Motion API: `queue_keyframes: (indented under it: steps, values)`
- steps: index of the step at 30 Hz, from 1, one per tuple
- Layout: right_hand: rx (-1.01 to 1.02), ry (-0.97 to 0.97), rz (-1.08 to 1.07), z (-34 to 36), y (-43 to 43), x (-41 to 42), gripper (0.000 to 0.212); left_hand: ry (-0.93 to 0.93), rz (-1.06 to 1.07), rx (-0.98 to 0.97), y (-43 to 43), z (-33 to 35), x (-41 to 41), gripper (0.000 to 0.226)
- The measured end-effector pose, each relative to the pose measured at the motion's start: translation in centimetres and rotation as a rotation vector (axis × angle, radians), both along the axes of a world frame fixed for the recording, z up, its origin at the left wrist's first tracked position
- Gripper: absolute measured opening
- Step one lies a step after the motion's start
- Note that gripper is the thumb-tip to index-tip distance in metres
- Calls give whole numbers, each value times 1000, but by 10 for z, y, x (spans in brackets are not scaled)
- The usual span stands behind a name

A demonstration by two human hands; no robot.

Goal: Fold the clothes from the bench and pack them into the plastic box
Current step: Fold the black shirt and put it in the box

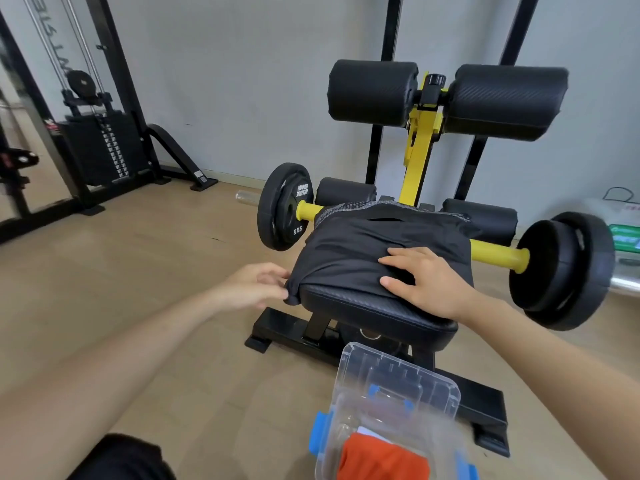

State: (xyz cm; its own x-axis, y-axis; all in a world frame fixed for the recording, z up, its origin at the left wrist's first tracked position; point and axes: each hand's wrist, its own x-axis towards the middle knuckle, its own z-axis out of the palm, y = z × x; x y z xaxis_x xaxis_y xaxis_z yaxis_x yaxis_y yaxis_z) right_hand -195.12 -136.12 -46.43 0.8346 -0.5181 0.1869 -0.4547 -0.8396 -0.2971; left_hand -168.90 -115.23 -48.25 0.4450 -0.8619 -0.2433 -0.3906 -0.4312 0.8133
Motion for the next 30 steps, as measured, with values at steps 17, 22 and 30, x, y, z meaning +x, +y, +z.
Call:
queue_keyframes:
  steps: [17,22,30]
  values:
    - [56,14,31,4,1,-3,60,-960,171,-231,34,14,37,14]
    - [73,-118,89,6,5,-13,54,-875,2,-324,23,11,15,16]
    - [115,-58,60,24,-13,-72,32,-850,-254,-430,-5,15,-23,35]
